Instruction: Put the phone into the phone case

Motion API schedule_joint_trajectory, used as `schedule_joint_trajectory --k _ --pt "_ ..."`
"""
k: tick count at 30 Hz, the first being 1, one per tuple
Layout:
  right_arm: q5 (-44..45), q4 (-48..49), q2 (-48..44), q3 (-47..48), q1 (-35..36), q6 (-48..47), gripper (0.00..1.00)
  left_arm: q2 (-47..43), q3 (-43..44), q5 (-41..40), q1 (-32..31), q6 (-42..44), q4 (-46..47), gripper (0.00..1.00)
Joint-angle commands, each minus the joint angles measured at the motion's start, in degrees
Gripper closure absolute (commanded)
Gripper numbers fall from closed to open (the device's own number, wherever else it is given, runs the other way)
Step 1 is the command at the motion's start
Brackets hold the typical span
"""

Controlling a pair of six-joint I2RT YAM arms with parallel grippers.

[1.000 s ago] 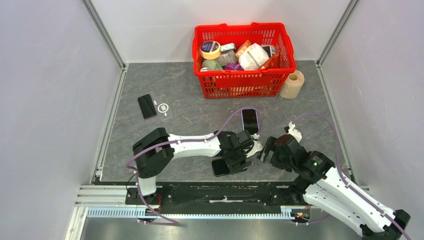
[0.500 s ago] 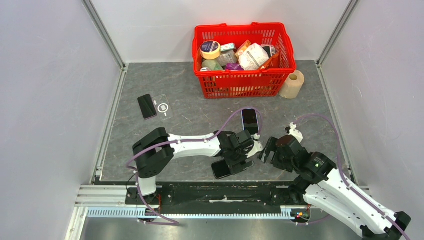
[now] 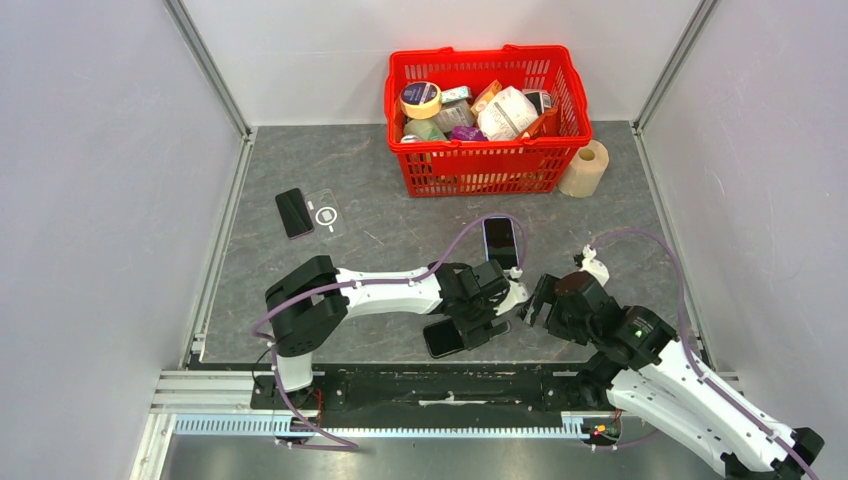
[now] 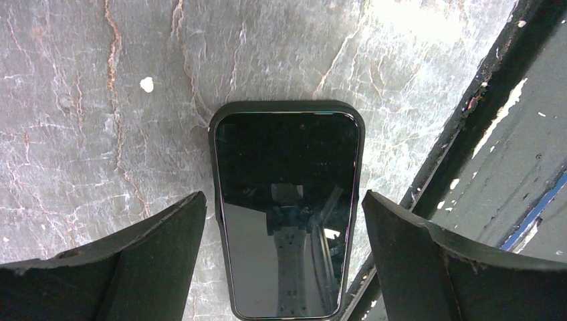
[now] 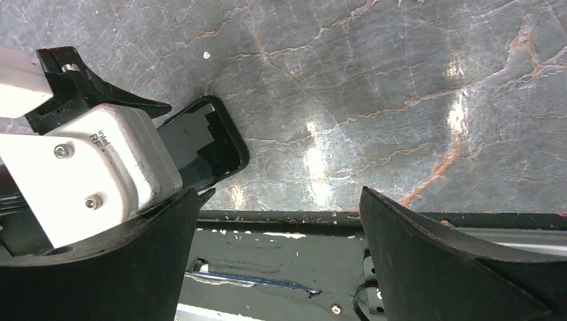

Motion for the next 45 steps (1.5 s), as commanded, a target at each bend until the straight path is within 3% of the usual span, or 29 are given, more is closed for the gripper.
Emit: schedule_joint_trajectory --k 1,16,20,22,25,30,37,45 --pt "3.01 3.51 -0.76 2.88 -0.5 0.97 0.03 -0.35 -0.19 1.46 -1.86 2.12 1.5 0.06" --pt "2.94 3.01 -1.4 2.61 -0.43 1.12 0.03 4.01 -1.08 -0.34 -3.12 0.76 2.71 0.06" --pt "3.38 2.62 -1.96 3.18 -0.4 1.08 0.03 4.55 -1.02 -5.09 -3.1 -1.03 3.54 0.06" --pt "3.11 2.88 -1.69 3.48 -0.43 0.85 0.03 4.61 -0.63 -7.53 -2.54 -1.91 4.05 0.17" --pt "1.16 4.39 -0.29 3.58 -0.46 -0.33 0.03 4.02 -0.47 -10.54 -0.82 -6.94 5.54 0.5" --pt "-4.51 9.97 2.36 1.73 -0.42 -1.18 0.03 1.47 -0.57 -13.24 3.86 -16.22 8.16 0.73" --pt "-10.05 17.8 6.12 -1.08 -0.09 -1.2 0.05 -1.27 -0.09 -15.75 11.17 -31.47 7.01 0.8" --pt "-12.03 29.15 13.11 -4.91 5.9 0.93 0.07 -1.61 -1.87 -8.04 19.16 -43.27 8.32 0.81"
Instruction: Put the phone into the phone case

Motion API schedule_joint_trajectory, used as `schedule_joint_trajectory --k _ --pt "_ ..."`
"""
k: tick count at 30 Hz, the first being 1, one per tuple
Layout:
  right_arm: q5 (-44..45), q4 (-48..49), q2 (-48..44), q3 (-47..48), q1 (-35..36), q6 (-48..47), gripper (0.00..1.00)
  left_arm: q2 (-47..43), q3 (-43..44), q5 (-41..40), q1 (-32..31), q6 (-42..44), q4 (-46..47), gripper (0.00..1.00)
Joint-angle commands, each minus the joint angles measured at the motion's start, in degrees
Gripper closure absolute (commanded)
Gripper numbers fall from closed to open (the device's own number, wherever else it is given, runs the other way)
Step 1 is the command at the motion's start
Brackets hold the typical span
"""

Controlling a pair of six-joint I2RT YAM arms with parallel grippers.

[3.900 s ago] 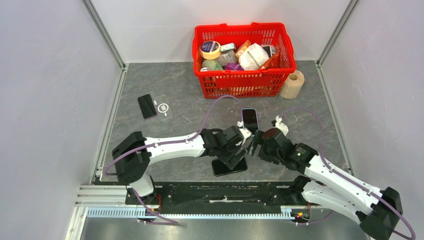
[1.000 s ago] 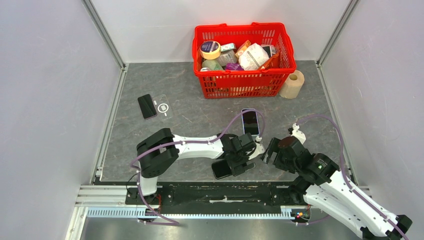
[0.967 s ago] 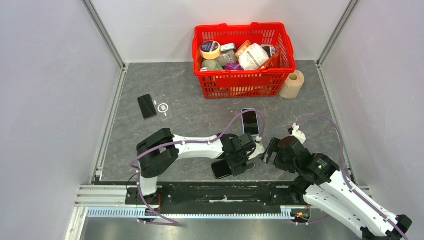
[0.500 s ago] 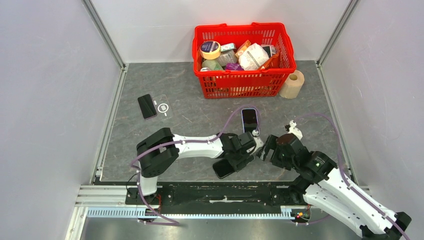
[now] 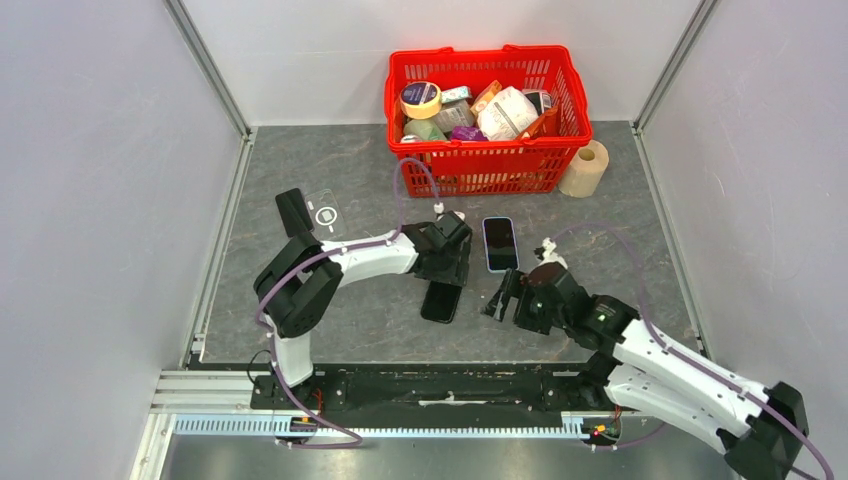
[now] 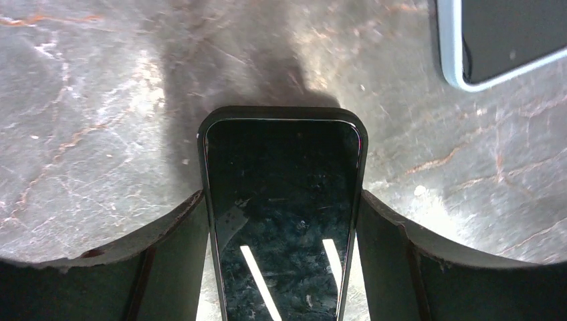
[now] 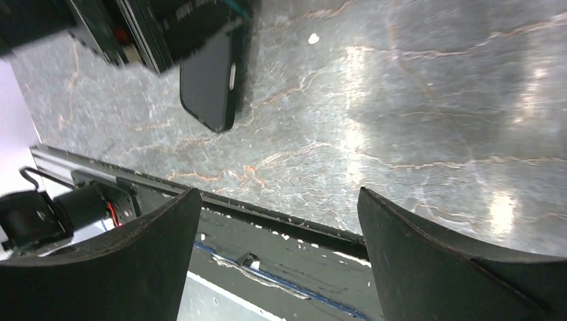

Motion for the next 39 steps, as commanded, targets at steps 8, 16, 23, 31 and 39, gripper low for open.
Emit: schedule_joint_trajectory --k 8,16,23,31,39 --pt "-1.15 23.25 20.29 -0.82 9.45 4.81 0.12 -1.47 -2.42 6.48 4.96 -12.16 6.8 0.85" --pt "2.84 29.21 29.35 1.96 9.38 7.13 0.2 -2.02 -4.24 9.42 5.78 -12.81 8.66 0.86" --pt "6.48 31.51 32.3 2.81 9.36 9.24 0.35 -1.84 -5.35 10.35 5.95 -13.44 10.12 0.87" --pt "9.14 30.06 34.22 3.34 9.28 11.52 0.49 -1.31 -5.69 11.04 6.04 -13.61 11.09 0.88" --pt "9.06 29.83 37.41 5.21 8.79 11.21 0.61 -0.48 -5.74 11.47 6.04 -13.28 11.63 0.89"
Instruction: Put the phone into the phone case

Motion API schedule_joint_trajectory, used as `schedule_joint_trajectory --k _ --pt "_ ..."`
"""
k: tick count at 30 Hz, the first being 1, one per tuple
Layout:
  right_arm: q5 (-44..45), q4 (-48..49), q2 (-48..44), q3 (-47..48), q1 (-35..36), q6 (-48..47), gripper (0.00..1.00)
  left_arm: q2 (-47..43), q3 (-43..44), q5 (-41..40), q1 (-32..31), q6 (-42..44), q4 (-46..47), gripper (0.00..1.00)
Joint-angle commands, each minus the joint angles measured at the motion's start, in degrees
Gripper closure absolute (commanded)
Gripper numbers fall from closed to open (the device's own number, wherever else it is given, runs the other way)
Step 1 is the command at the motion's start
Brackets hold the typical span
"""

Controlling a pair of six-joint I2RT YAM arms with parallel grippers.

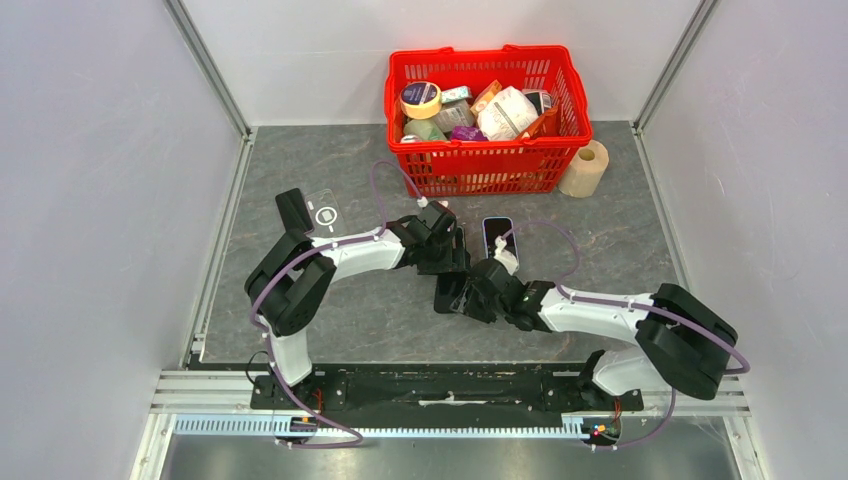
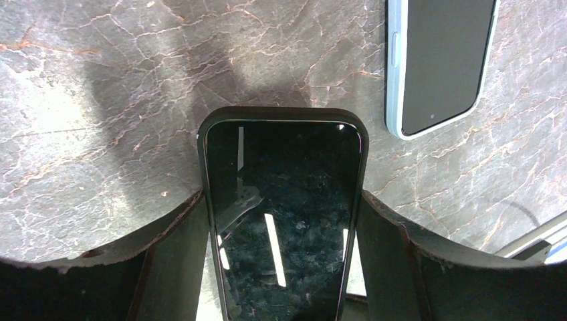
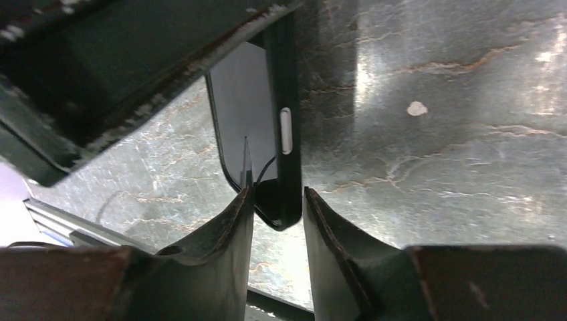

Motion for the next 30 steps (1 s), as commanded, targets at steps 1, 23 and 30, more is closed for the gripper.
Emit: schedule_joint_trajectory --k 1,23,30 --pt "1.89 0.39 2.0 3.23 -0.22 0.5 0.64 1.27 -1.29 2.03 -0.08 -2.18 1.1 0.89" --pt "-9.76 -4.55 -3.78 1.09 -9.7 -1.56 0.52 3.03 -0.17 -0.26 0.27 -1.18 0.54 0.92" --pt "3.26 -23.19 -21.86 5.29 -9.78 -7.25 0.13 6.22 5.31 -6.59 0.54 -2.88 -1.59 0.94"
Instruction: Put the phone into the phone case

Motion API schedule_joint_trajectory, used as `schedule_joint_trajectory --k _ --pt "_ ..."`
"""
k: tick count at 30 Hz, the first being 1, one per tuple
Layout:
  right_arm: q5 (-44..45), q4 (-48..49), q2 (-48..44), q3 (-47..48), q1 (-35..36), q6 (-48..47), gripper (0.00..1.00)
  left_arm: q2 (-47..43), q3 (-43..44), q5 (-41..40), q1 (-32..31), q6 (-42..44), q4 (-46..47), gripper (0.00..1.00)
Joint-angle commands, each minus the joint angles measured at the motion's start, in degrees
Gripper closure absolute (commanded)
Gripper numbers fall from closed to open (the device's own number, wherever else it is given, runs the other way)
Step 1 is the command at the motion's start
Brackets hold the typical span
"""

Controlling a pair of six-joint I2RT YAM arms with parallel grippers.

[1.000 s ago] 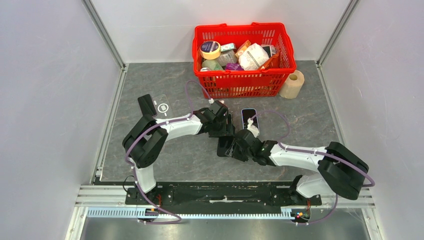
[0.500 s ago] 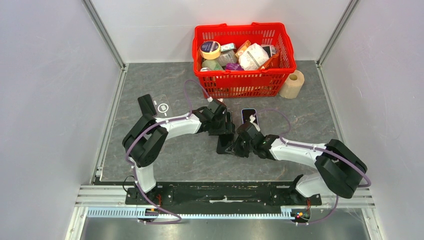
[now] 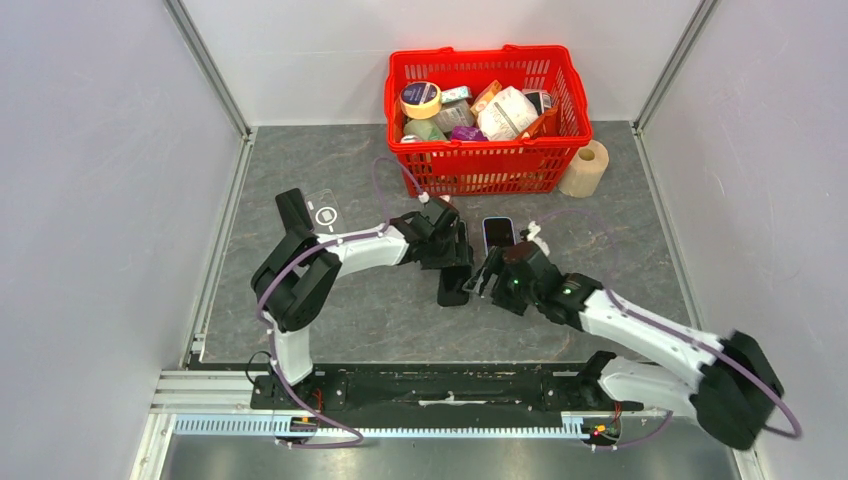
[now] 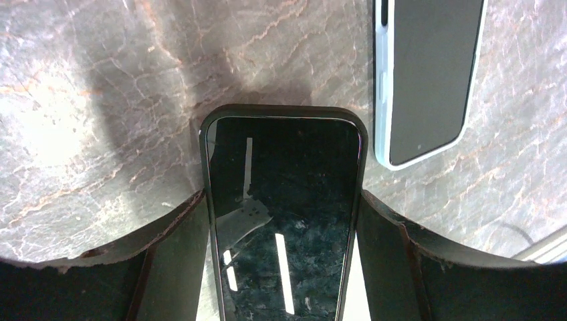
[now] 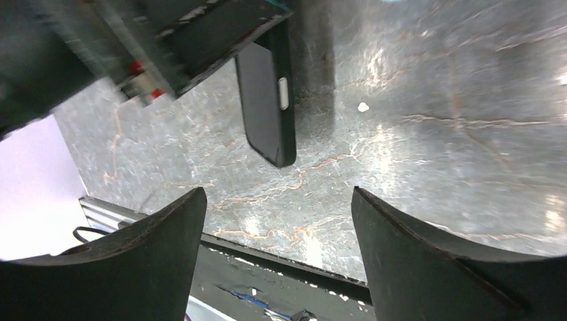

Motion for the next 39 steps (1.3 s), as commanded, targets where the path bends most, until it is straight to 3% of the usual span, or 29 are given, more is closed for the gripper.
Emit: schedule_joint_trajectory --k 1,9,20,23,26,31,35,39 --pt "11.46 -13.85 -11.13 4.64 -0.37 -4.4 0.12 5.12 4.89 -6.06 -0.05 -2.22 -3.42 0.94" --pt "22.27 -28.04 -21.62 8.43 -0.38 -7.26 0.09 11.31 15.84 -14.35 0.01 -2.11 -9.38 0.94" --pt "24.27 -32.33 -25.9 8.37 -0.43 -7.21 0.08 17.75 24.62 -18.11 0.04 -0.91 -13.31 0.94" --pt "24.29 -32.41 -26.29 8.0 -0.39 -7.04 0.08 18.42 25.47 -18.32 0.02 -0.06 -13.14 0.9" --pt "24.16 -32.41 -26.21 7.8 -0.43 -7.09 0.07 18.31 25.58 -18.07 0.13 0.31 -12.98 0.8" --pt "24.11 -32.51 -25.55 7.9 -0.44 -7.34 0.03 16.29 24.37 -17.13 0.14 1.92 -11.12 0.3" --pt "23.98 -32.41 -24.42 8.16 -0.42 -7.6 0.03 13.62 22.72 -16.27 0.16 3.75 -9.25 0.15" --pt "23.91 -31.75 -23.31 8.16 -0.49 -7.63 0.03 11.42 21.42 -14.61 0.21 5.73 -7.61 0.1"
